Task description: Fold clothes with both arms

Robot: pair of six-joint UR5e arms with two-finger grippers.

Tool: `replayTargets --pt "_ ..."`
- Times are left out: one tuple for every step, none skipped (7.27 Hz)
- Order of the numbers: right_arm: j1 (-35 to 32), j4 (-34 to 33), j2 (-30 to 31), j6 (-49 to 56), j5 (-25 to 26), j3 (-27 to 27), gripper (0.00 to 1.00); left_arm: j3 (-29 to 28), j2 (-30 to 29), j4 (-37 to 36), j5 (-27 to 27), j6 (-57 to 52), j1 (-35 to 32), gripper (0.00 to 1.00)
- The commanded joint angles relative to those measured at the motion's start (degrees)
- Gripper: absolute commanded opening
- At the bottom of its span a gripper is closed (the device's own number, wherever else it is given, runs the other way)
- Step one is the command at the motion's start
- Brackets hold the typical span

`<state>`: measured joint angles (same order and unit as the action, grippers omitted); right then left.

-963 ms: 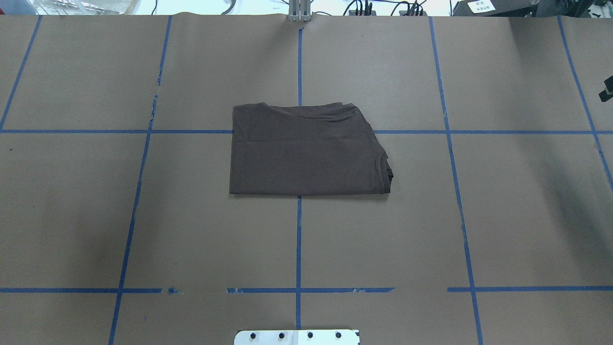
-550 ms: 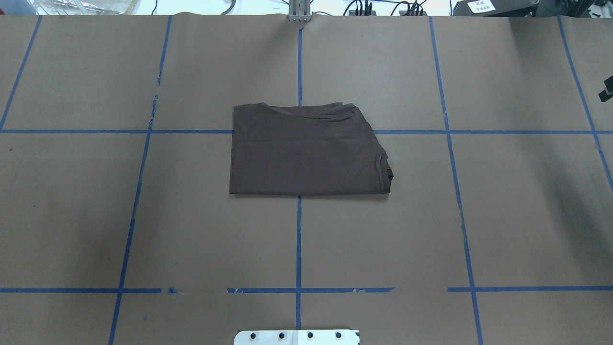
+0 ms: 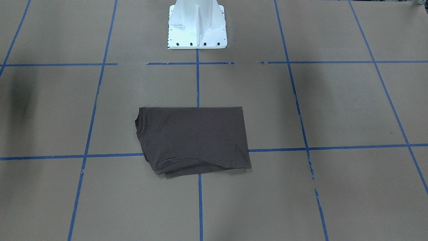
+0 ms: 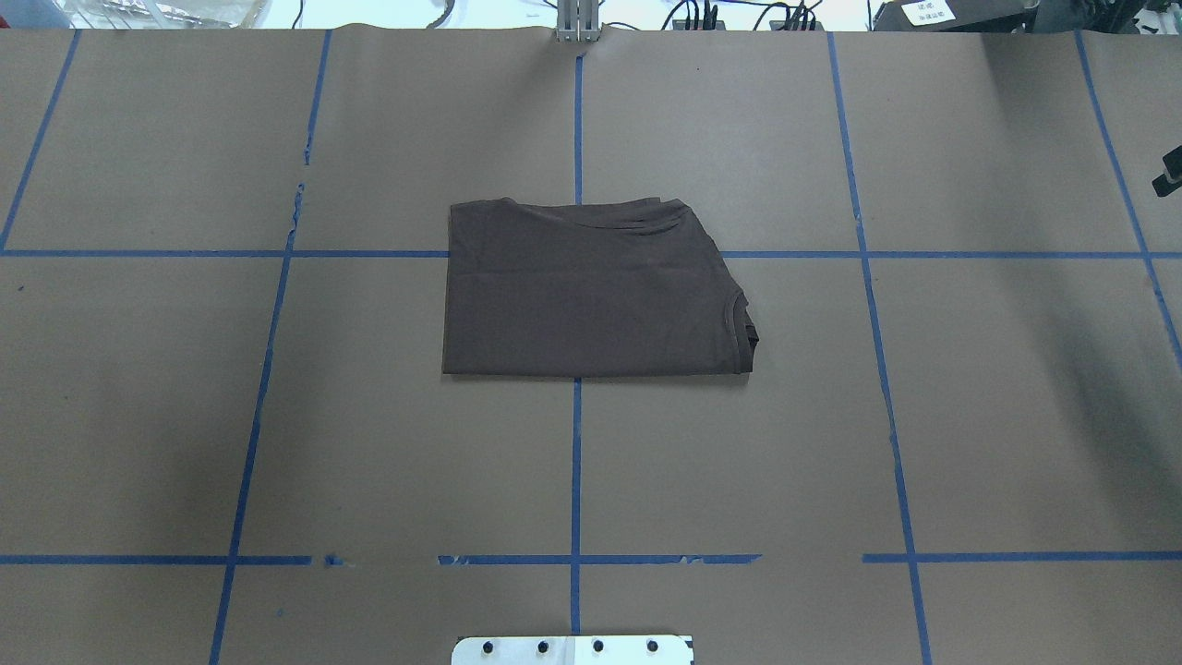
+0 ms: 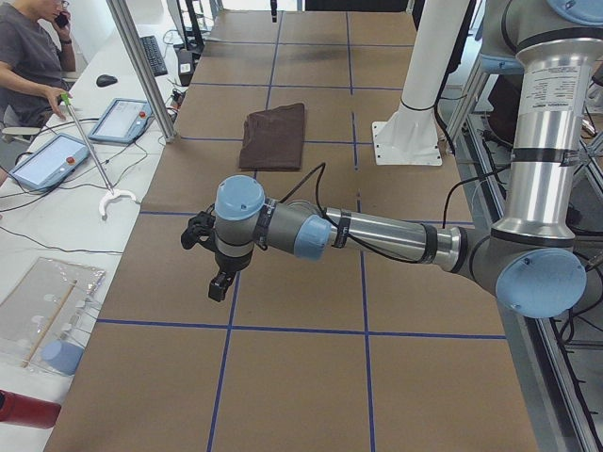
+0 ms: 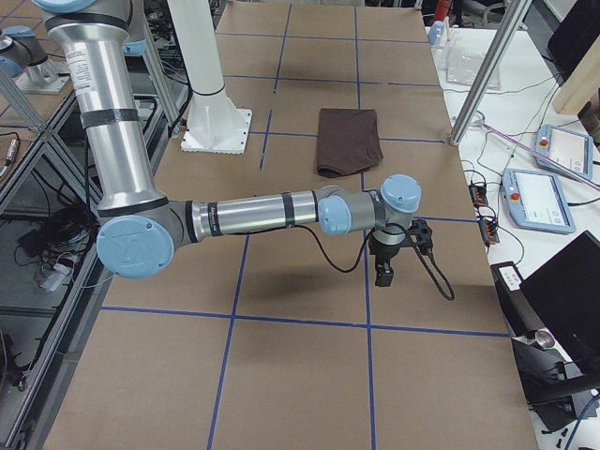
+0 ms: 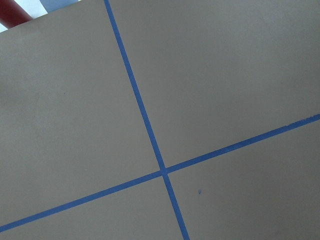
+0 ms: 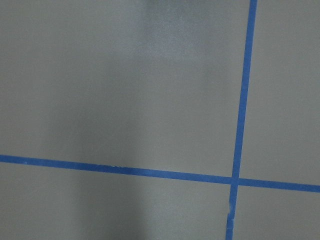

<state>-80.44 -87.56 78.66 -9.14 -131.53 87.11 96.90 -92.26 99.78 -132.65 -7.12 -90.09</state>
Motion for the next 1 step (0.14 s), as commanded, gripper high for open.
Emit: replayTargets --pt "0.02 0.02 0.00 0.00 -0.04 -0.01 1.00 -0.04 -0.46 0.42 -0.06 0.00 0.00 1.00"
